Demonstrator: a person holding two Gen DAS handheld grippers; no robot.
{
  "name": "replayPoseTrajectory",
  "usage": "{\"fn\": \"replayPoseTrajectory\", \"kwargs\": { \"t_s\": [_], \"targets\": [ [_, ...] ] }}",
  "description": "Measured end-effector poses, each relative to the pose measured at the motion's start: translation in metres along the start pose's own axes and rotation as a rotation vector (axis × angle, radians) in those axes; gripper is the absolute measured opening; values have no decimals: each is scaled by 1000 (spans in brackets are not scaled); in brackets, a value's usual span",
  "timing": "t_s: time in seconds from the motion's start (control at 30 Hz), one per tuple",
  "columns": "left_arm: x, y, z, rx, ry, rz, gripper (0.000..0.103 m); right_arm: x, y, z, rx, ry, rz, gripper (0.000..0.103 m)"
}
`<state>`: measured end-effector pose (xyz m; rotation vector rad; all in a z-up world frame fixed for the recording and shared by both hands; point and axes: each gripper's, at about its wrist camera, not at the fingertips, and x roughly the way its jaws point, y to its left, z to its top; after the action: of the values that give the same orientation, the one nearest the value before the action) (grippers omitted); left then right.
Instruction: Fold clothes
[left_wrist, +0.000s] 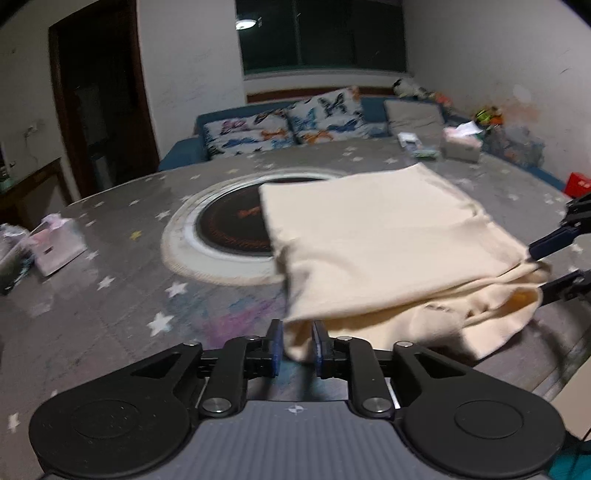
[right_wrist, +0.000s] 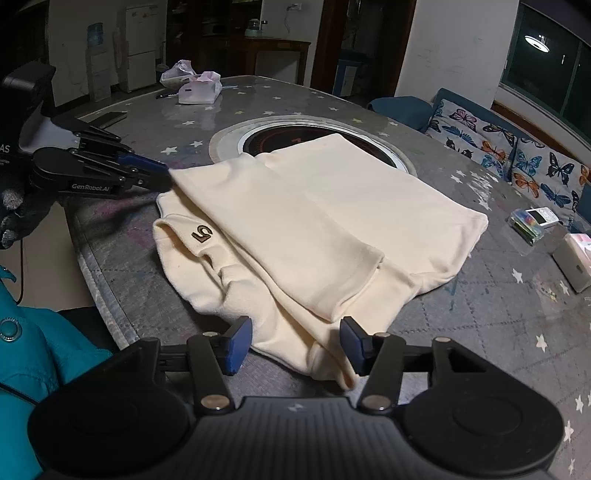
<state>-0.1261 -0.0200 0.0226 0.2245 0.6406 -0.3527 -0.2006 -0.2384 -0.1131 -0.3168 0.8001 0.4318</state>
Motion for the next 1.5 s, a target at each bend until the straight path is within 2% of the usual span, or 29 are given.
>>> {"fn": "replayPoseTrajectory", "kwargs": {
  "t_s": [0.03, 0.17, 0.27, 0.33, 0.4, 0.53, 0.7, 0.83, 1.07, 1.37, 1.5],
  "targets": [
    [-1, 1, 0, -2, 3, 7, 27, 0, -1, 0, -1, -1, -1, 54],
    [-10, 15, 6, -26, -34, 16, 26, -4, -4, 5, 1, -27, -7, 53],
    [-10, 20, 18, -63, -73, -37, 26, -6, -8, 12, 10, -58, -12, 52],
    [-7, 14, 23, -31, -98, -70, 27, -3, -10, 17, 17, -70, -20, 51],
    [0, 8, 24, -3, -93, -102, 26, 1, -11, 21, 28, -78, -23, 51],
    [10, 2, 28, -21, -84, -160, 26, 14, -13, 25, 52, -83, -13, 50],
    [25, 8, 16, -43, -4, -153, 28, 28, -16, 24, 71, -67, -4, 50],
    [23, 11, 21, -40, -25, -166, 28, 28, -20, 21, 77, -55, -5, 50],
    [32, 5, 47, -39, -72, -204, 26, 25, -25, 33, 91, -98, -18, 49],
    [76, 6, 58, -46, -27, -195, 26, 55, -39, 34, 152, -71, -13, 42],
    [75, 7, 58, -41, -30, -194, 26, 49, -41, 35, 162, -82, -16, 40]
  ]
}}
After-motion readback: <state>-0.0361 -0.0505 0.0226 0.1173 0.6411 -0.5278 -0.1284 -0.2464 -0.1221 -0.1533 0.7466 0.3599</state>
